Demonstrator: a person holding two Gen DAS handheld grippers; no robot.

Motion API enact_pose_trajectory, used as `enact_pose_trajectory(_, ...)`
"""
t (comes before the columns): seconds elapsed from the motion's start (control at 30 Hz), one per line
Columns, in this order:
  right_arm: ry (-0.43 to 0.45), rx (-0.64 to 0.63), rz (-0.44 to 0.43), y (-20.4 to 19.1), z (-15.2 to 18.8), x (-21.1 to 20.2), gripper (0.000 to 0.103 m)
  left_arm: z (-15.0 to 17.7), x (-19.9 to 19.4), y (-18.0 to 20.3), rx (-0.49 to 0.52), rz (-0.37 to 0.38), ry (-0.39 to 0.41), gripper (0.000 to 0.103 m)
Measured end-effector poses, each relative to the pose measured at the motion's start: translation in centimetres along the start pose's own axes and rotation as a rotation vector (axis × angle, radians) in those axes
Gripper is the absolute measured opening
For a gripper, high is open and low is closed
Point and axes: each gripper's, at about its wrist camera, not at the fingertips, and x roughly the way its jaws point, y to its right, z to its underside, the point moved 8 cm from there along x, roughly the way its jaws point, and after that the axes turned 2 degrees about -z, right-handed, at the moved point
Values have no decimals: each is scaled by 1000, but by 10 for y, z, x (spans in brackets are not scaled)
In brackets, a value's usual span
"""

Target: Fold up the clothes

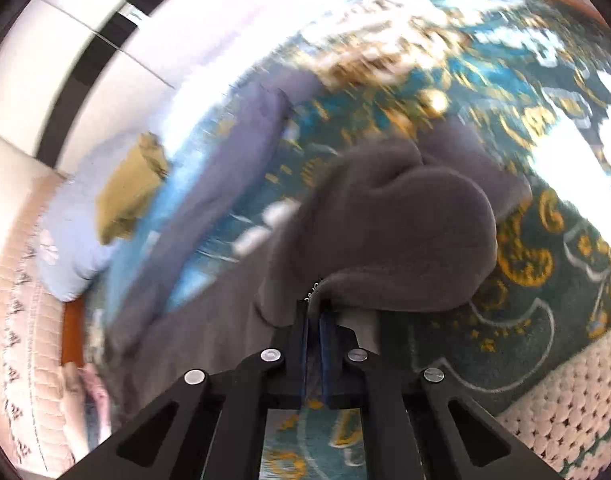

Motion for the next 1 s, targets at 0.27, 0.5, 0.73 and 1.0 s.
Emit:
enact_pose_trajectory(0.27, 187, -144, -151, -49, -13, -75, 4, 3, -66, 32, 15, 86, 64, 5)
enact_pose_trajectory(0.5, 199, -126, -131, -59, -46, -48, 4, 4, -58, 54, 30, 74, -15, 6)
enact_pose_trajectory(0.73, 209, -161, -98, -94, -101, 1, 4, -33, -28, 92, 66, 81, -43, 9)
enact_pose_trajectory(1.0, 193, -299, 101, -169, -167, 85, 4, -86, 44, 110, 87, -8, -55, 10)
